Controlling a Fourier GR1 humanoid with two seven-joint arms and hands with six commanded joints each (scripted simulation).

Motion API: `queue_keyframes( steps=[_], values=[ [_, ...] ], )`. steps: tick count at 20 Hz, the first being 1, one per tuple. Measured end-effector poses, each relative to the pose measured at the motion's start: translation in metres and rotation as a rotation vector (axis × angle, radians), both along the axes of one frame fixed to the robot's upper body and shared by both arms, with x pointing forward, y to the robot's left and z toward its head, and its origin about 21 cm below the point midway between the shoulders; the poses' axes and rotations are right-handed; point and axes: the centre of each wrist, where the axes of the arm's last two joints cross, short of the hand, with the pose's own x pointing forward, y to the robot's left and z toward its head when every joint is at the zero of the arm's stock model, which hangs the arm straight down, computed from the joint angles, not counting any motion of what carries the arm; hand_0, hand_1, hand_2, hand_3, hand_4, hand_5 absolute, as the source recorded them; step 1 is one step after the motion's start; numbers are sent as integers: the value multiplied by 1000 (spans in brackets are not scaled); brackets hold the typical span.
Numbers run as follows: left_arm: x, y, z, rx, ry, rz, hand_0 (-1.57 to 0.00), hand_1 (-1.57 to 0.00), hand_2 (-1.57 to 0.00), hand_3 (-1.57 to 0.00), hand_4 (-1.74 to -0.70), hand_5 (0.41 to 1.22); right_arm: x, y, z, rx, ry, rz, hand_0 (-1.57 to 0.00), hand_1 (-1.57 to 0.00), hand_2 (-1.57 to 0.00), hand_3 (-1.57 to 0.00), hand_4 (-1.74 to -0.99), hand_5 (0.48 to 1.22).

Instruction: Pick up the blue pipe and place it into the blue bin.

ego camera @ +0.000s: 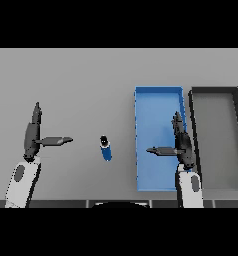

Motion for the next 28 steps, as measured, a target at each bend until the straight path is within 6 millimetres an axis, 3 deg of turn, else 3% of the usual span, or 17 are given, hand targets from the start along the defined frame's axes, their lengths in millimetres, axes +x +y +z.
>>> queue_keyframes(
  steps=[6, 7, 9, 14, 17, 19, 23, 28],
  values=[
    [2, -9, 1, 1, 0, -3, 1, 1, 1, 1, -966, 593, -1, -10, 0, -2, -3, -4, 1, 1, 1, 1, -1205, 629],
    [-7, 4, -3, 77, -5, -122, 1, 1, 1, 1, -963, 592, -11, -23, 3, -139, -91, 32, 1, 1, 1, 1, -1201, 628],
    [-16, 23, -3, 149, -5, -244, 1, 1, 1, 1, -959, 590, -21, -29, 11, -263, -155, 72, 1, 1, 1, 1, -1197, 626],
    [-16, 26, -3, 146, 2, -340, 1, 1, 1, 1, -966, 594, -27, -32, 12, -311, -121, 101, 1, 1, 1, 1, -1197, 621],
    [-29, 29, 0, 150, 12, -450, 1, 1, 1, 1, -1007, 561, -29, -26, 12, -325, -130, 109, 1, 1, 1, 1, -1180, 617],
    [-40, 23, 0, 164, 44, -539, 1, 1, 1, 1, -1048, 535, -28, -30, 14, -324, -130, 105, 1, 1, 1, 1, -1176, 615],
    [-48, -12, -3, 146, 126, -673, 1, 1, 1, 1, -1126, 485, -25, -30, 18, -331, -126, 113, 1, 1, 1, 1, -1174, 618],
    [-56, -48, -14, 159, 159, -766, 1, 1, 1, 1, -1144, 452, -31, -27, 15, -307, -122, 118, 1, 1, 1, 1, -1205, 618]
  ],
)
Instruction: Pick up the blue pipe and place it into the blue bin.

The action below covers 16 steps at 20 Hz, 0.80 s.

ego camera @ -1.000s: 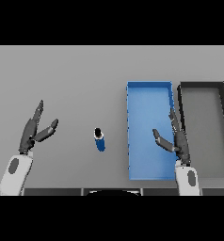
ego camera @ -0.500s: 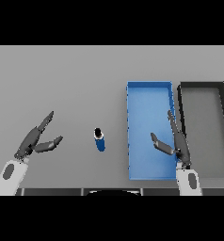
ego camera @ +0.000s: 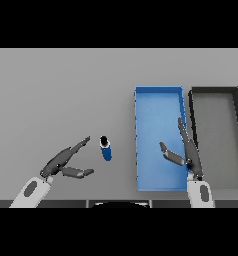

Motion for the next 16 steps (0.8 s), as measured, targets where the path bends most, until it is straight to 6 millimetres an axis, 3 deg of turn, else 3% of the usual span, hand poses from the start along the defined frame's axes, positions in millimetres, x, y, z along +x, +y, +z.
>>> queue_keyframes(
  steps=[8, 14, 16],
  values=[
    [20, -52, -23, -66, -12, -18, 1, 1, 1, 1, -1145, 460, -2, -2, 0, 1, 20, -23, 1, 1, 1, 1, -1205, 625],
    [34, -77, -35, -14, -19, -26, 1, 1, 1, 1, -1051, 418, 0, 0, -1, 11, 11, -12, 1, 1, 1, 1, -1221, 645],
    [34, -87, -42, -37, -7, -38, 1, 1, 1, 1, -1078, 428, -2, -10, -2, -3, 7, -24, 1, 1, 1, 1, -1207, 646]
  ],
)
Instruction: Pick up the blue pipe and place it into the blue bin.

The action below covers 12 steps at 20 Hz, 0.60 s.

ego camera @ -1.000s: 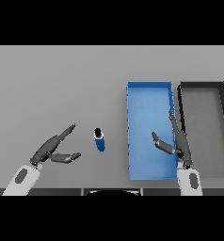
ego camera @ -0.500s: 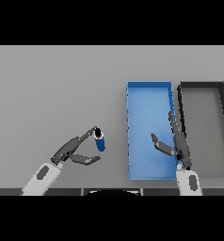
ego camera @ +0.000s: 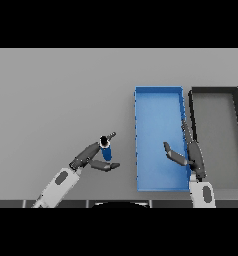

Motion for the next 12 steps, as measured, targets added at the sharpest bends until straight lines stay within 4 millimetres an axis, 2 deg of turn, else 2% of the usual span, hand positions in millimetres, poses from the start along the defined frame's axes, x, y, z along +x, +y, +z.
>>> queue_keyframes(
  steps=[2, 3, 4, 5, 6, 8, 9, 11, 12],
  values=[
    [2, -7, -3, -34, -2, -7, 1, 1, 1, 1, -1107, 463, -1, -1, 1, -15, -8, 2, 1, 1, 1, 1, -1207, 650],
    [3, -8, -5, -51, -1, -4, 1, 0, -54, -40, -1140, 502, 0, 2, 1, -11, -10, -1, 1, 1, 1, 1, -1210, 653],
    [5, -10, -3, -88, -4, 0, 1, -41, -151, -121, -1186, 550, 1, 0, 3, -10, -20, 2, 1, 1, 1, 1, -1213, 655],
    [4, -13, -3, -121, 8, 7, -10, -156, -308, -276, -1243, 613, -4, 0, -2, -4, -19, 10, 1, 1, 1, 1, -1217, 655],
    [5, -16, -4, -148, 15, 12, -125, -319, -485, -535, -1281, 735, -2, 0, -2, -1, -10, 5, 1, 1, 1, 1, -1220, 656],
    [5, -21, -5, -201, 37, 21, -602, -752, -865, -908, -1439, 910, -1, -1, 2, 0, -16, 0, 1, 1, 1, 1, -1219, 657],
    [3, -20, -7, -196, 42, 31, -796, -915, -1006, -1030, -1497, 972, -2, 0, 1, -2, -19, 5, 1, 1, 1, 1, -1224, 658],
    [0, -26, -6, -205, 62, 18, -1075, -1151, -1210, -1194, -1580, 1062, 0, 0, 3, 6, -9, 5, 1, 1, 1, 1, -1233, 660],
    [-3, -29, -8, -212, 46, 15, -1174, -1235, -1282, -1270, -1553, 1094, 1, 1, 3, 12, -8, 1, 1, 1, 1, 1, -1228, 656]
  ],
)
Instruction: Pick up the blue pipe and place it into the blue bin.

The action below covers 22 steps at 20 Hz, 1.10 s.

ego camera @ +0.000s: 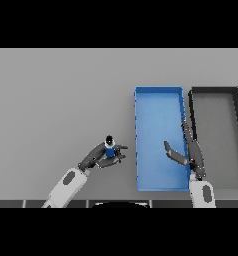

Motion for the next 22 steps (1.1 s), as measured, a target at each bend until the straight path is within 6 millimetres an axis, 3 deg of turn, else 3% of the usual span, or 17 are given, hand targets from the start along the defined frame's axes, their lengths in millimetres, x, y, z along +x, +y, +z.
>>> queue_keyframes(
  steps=[3, 7, 17, 22],
  values=[
    [-4, -2, 4, 16, -53, -3, -1368, -1399, -1423, -1417, -1501, 1156, 1, 3, -2, 0, 10, 6, 1, 1, 1, 1, -1221, 638],
    [-2, -5, 15, -49, -135, 17, -1488, -1501, -1510, -1508, -1474, 1194, 1, 0, -1, 10, 11, 2, 1, 1, 1, 1, -1225, 630],
    [8, -33, 84, -146, -259, -94, -1562, -1563, -1564, -1564, -1467, 1218, 2, 2, -3, -34, 5, 6, 1, 1, 1, 1, -1161, 644],
    [5, -37, 84, -111, -250, -113, -1568, -1569, -1569, -1569, -1466, 1220, 3, -7, -4, -41, -1, -4, 1, 1, 1, 1, -1141, 643]
  ],
)
